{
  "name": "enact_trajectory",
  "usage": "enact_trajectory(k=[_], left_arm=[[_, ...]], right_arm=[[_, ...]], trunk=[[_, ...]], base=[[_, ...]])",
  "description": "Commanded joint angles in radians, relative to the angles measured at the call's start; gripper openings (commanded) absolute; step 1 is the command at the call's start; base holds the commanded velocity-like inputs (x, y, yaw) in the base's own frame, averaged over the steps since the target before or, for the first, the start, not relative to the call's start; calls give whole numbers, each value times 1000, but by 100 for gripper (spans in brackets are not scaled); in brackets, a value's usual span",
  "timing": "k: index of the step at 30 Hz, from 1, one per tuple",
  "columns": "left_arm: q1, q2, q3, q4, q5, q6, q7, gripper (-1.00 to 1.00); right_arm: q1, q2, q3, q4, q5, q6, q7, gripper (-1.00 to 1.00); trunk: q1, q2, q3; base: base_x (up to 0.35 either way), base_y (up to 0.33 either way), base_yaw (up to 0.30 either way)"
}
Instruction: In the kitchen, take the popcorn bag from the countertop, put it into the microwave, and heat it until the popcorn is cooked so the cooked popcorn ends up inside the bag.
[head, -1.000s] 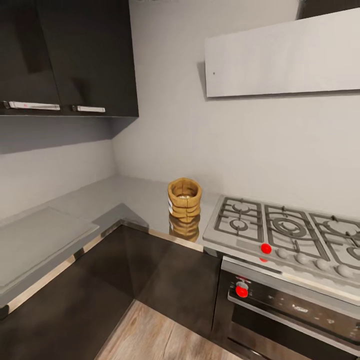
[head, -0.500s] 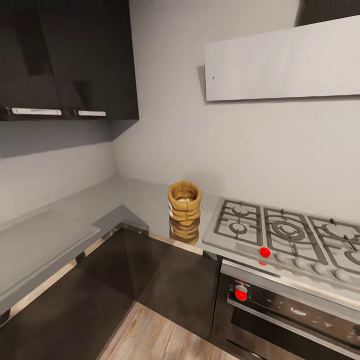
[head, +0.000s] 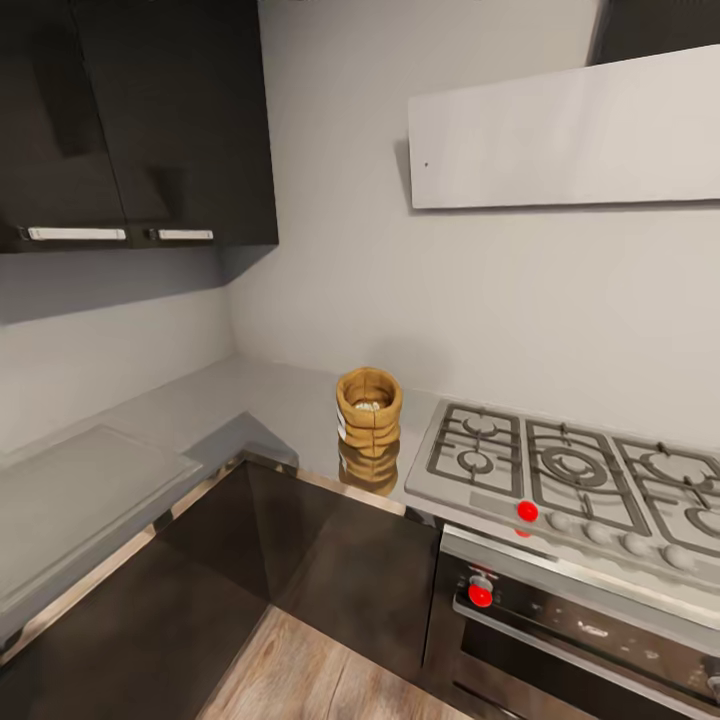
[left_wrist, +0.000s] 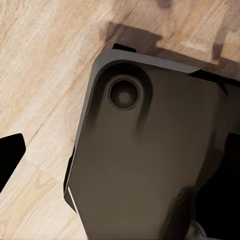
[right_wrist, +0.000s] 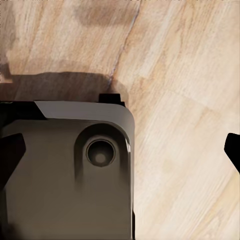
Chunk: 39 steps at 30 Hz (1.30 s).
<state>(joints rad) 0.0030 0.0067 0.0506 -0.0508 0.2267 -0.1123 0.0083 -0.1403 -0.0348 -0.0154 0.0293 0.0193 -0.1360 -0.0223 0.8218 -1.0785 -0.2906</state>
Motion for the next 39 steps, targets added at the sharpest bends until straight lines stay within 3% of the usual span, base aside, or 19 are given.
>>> enact_trajectory(k=[1,8,13,39], left_arm=[[0,0,5,-1,0,-1,1,100],[1,-1,4,-1,0,-3,1,100],[0,0,8,-1,3,-4,2,100],[0,0,8,0,5,-4,1,100]], right_arm=[[-1,0,-1,3,2,-6,-2,100],[-1,1,-1,3,2,-2,-2,100],[-2,7,-1,3,1,6,-1,100],[-1,4,-1,3,2,4,-2,100]], trunk=[[-4,7,2],[-31,56,24],[-31,56,24],[-31,56,-17]], base=[[0,0,0],[0,0,0],[0,0,0],[0,0,0]])
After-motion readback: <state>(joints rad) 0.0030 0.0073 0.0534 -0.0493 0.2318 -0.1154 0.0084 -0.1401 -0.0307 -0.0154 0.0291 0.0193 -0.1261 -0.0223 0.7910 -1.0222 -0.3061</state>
